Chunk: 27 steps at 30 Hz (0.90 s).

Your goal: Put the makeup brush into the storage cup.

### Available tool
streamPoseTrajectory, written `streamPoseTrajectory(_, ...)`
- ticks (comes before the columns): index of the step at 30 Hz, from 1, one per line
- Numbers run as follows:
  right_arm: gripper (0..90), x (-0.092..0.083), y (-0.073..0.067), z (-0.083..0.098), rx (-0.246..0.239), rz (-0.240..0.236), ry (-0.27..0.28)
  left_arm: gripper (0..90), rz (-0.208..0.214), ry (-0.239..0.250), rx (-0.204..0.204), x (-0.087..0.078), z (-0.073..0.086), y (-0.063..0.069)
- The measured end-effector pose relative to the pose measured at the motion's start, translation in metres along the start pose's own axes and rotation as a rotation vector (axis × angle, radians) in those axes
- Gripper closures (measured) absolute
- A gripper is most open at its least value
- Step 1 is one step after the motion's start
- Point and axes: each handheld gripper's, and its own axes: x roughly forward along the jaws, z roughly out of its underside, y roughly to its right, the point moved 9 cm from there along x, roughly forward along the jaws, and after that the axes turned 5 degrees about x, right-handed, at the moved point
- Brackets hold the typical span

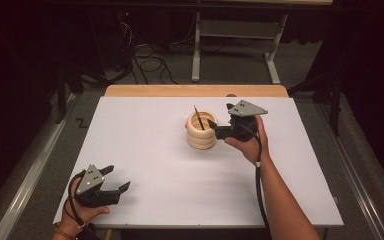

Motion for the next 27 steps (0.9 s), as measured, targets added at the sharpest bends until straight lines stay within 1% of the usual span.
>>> streamPoseTrajectory(2,18.4,-0.002,0.001,0.001,0.008,-0.004,0.001,21.7,-0.001,0.001,0.0,0.0,0.0,0.0)
streamPoseTrajectory(3,18.4,-0.003,0.002,0.002,-0.002,0.003,-0.004,21.7,-0.001,0.0,0.0,0.0,0.0,0.0)
streamPoseTrajectory(7,18.5,-0.005,0.005,0.006,0.002,0.007,-0.021,21.7,0.001,-0.002,0.001,0.0,0.0,0.001)
streamPoseTrajectory(10,18.4,-0.006,0.008,0.009,0.005,0.008,-0.019,21.7,0.002,-0.003,0.002,0.0,0.0,0.0)
streamPoseTrajectory(11,18.4,-0.007,0.009,0.01,0.002,0.017,-0.026,21.7,0.001,-0.002,0.0,0.001,0.0,0.001)
streamPoseTrajectory(12,18.4,-0.008,0.009,0.011,0.004,0.016,-0.029,21.7,0.0,-0.003,0.003,0.0,0.0,0.0)
streamPoseTrajectory(13,18.5,-0.008,0.01,0.011,-0.002,0.013,-0.023,21.7,0.001,-0.003,0.003,0.0,0.0,0.001)
streamPoseTrajectory(14,18.8,-0.01,0.011,0.011,0.0,0.023,-0.021,21.7,0.001,-0.004,0.003,0.0,0.0,0.0)
streamPoseTrajectory(18,18.9,-0.013,0.012,0.012,-0.005,0.033,-0.016,21.7,0.0,-0.004,0.002,0.001,0.0,0.001)
streamPoseTrajectory(20,18.9,-0.015,0.013,0.013,-0.004,0.03,-0.019,21.7,0.001,-0.005,0.004,0.001,0.0,0.0)
streamPoseTrajectory(21,18.9,-0.016,0.015,0.014,-0.011,0.034,-0.02,21.7,0.002,-0.006,0.004,0.001,0.0,0.001)
streamPoseTrajectory(22,18.9,-0.017,0.015,0.014,-0.005,0.037,-0.021,21.7,0.003,-0.006,0.004,0.001,0.0,0.001)
streamPoseTrajectory(25,19.0,-0.02,0.017,0.015,-0.017,0.041,-0.021,21.7,0.004,-0.007,0.006,0.001,0.0,0.001)
streamPoseTrajectory(27,19.0,-0.021,0.017,0.016,-0.01,0.041,-0.02,21.7,0.003,-0.007,0.006,0.001,0.0,0.001)
